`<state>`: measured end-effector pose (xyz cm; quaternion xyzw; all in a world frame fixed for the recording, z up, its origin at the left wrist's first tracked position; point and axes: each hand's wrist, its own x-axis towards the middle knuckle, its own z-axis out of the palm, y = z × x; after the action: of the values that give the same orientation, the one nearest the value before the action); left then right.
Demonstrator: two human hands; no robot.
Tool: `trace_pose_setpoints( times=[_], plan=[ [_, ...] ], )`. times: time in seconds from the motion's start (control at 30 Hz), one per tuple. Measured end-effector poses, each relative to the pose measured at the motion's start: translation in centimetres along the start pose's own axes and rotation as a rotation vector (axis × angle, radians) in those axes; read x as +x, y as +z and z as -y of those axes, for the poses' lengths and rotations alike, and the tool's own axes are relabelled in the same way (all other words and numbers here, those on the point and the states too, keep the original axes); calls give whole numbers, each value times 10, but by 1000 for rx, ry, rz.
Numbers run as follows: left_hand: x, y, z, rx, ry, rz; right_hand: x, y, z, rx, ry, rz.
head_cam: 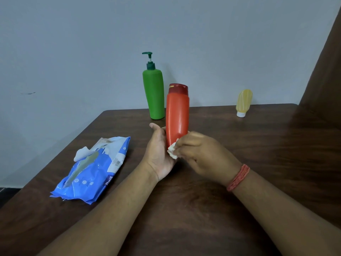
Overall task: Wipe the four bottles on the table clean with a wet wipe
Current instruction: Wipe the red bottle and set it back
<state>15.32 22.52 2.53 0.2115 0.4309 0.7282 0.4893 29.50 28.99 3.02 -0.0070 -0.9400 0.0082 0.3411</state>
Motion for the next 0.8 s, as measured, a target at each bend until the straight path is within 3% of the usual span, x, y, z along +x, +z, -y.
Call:
trace_pose_setpoints(
  times=[0.23, 0.47, 0.6, 0.67, 0.73, 0.8],
  plan=[
    [-3, 7, 6, 231, 48, 37, 0, -3, -1, -149, 181, -223],
    [-20, 8, 16, 487, 142, 235, -2, -21, -31, -64, 453, -597],
    [33, -25, 26, 727, 240, 203, 0, -22, -29, -92, 433, -634],
    [12, -21, 24, 866, 306, 269, 3, -18, -25, -158, 362, -575],
    [-16, 9, 12, 876, 199, 226, 4, -15, -24, -270, 271, -471],
    [-25, 5, 13, 904, 222, 268, 4, -18, -30, -303, 267, -482]
  ],
)
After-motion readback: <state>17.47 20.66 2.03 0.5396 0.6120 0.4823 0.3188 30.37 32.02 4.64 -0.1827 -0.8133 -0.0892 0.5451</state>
